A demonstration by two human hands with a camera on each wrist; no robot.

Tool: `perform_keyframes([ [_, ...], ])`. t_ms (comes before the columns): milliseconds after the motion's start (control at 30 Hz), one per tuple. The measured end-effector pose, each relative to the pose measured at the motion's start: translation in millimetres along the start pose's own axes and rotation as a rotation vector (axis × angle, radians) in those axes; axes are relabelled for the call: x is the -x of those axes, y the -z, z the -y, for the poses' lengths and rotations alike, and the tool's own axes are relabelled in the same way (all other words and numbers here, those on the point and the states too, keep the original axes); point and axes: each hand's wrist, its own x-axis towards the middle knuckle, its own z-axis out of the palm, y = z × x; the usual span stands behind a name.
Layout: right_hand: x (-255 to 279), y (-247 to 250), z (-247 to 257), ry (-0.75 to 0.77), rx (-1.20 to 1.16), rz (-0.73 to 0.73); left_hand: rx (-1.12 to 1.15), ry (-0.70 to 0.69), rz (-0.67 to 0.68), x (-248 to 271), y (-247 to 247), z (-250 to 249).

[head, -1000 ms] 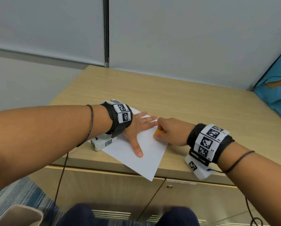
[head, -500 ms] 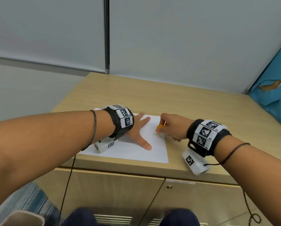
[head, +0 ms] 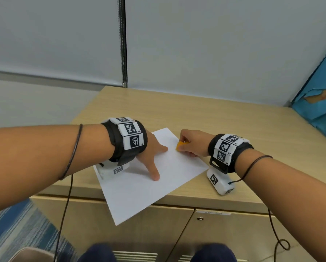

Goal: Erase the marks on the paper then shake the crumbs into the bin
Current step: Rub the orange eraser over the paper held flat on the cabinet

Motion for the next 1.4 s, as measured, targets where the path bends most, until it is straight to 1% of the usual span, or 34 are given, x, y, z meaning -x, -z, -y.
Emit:
perform_keyframes([
  [67,-5,1,0,0.022,0.003,0.005,-0.016,0.003,-0.056,0,1,3],
  [133,-8,1,0,0.045,0.002,0.008,0.042,-0.03,-0.106,-3,2,5],
  [233,-10,-1,-4,0.067,0.02,-0.009,0.162,-0.139,-0.075,-14,-2,6],
  [333,-6,-4,-6,0.083,0.028,-0.019,0.139,-0.167,-0.05,-26,-8,7],
  [433,12,-9,-3,0.159,0.047,0.055,0.109,-0.174,-0.062,-30,-12,6],
  [500,28,-13,2,0.235,0.117,0.136,0.096,-0.18,-0.067,-30,-13,6],
  [567,38,-14,8,0.285,0.173,0.187,0.084,-0.183,-0.068,-32,-14,5],
  [633,36,-10,12,0.272,0.179,0.184,0.065,-0.181,-0.068,-33,-14,3],
  [767,10,1,6,0.092,0.209,0.02,0.046,-0.162,-0.074,-34,-17,4],
  [833,9,-4,6,0.085,0.249,-0.023,0.06,-0.162,-0.074,-34,-18,5],
  [900,25,-16,15,0.167,0.291,0.004,0.08,-0.163,-0.083,-37,-20,6],
  [967,46,-29,25,0.28,0.297,0.081,0.086,-0.161,-0.092,-40,-22,7],
  [1033,55,-32,28,0.334,0.266,0.142,0.097,-0.165,-0.09,-42,-22,7],
  [1100,47,-23,24,0.303,0.247,0.143,0.084,-0.167,-0.091,-42,-22,6],
  [1200,17,-7,10,0.162,0.285,0.024,0.064,-0.166,-0.085,-39,-21,7],
  [1267,5,-3,5,0.097,0.258,-0.03,0.069,-0.159,-0.073,-38,-21,7],
  [1333,9,-7,4,0.116,0.193,0.0,0.083,-0.159,-0.066,-40,-22,7],
  [1400,20,-11,6,0.175,0.105,0.126,0.094,-0.166,-0.074,-42,-23,8],
])
